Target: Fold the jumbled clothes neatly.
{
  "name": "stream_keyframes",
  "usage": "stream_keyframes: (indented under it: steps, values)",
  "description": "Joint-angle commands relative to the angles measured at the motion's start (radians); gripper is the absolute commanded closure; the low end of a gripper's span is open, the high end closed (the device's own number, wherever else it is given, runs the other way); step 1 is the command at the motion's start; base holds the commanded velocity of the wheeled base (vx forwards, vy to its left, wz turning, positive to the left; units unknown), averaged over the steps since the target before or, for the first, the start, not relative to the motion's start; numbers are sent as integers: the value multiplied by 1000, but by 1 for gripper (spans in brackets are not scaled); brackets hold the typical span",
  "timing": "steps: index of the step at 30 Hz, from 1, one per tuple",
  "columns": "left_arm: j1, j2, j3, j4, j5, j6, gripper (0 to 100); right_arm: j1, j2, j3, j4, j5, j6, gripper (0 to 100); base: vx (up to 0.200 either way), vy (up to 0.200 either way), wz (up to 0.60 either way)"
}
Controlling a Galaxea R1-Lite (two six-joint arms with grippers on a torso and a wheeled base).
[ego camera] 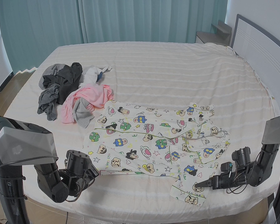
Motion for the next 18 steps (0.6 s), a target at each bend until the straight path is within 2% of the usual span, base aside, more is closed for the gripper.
stream_keyframes:
  steps: [1, 3, 4, 14, 18]
  values:
    - [-1, 3, 4, 0, 1, 0, 100, 2, 28, -21, -3, -21, -6, 0, 0, 0, 0]
    - [-1, 2, 5, 0, 1, 0, 100, -1, 41, -24, -5, -37, -6, 0, 0, 0, 0]
    - [-1, 2, 5, 0, 1, 1, 100, -1, 42, -23, -8, -41, -6, 100, 0, 0, 0]
    - [-1, 2, 9, 0, 4, 7, 100, -21, 24, -3, -9, -47, -9, 100, 0, 0, 0]
    - [5, 2, 33, 0, 4, 69, 100, -66, -10, 17, -8, -45, -23, 100, 0, 0, 0]
